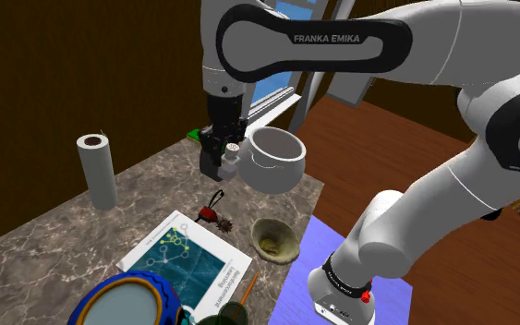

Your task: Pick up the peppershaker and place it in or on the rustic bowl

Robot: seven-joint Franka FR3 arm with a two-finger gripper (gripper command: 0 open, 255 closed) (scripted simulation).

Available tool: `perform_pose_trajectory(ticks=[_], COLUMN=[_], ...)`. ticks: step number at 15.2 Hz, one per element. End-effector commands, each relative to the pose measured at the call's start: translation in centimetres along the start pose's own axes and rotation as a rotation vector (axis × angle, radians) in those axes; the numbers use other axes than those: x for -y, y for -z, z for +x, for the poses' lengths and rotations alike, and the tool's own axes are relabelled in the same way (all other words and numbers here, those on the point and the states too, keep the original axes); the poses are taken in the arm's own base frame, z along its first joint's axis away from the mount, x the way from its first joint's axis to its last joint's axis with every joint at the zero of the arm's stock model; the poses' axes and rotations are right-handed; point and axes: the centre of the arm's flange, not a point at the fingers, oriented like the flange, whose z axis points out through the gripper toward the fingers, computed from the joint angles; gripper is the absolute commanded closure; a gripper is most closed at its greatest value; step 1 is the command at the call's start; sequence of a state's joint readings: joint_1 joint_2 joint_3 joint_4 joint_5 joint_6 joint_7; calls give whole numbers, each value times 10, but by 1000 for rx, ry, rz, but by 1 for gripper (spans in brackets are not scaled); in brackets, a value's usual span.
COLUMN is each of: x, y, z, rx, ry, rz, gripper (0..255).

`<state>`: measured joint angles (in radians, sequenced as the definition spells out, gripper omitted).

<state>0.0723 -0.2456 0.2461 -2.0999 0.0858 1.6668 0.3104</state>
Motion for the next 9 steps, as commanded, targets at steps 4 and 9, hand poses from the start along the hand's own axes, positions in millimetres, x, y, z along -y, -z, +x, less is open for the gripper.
perform_pose_trajectory(ticks=[4, 9], x=[-20, -38], y=[-13, -25], z=[-64, -126], rx=[0, 0], ry=[0, 0], rz=[0, 0], gripper=[255, 255])
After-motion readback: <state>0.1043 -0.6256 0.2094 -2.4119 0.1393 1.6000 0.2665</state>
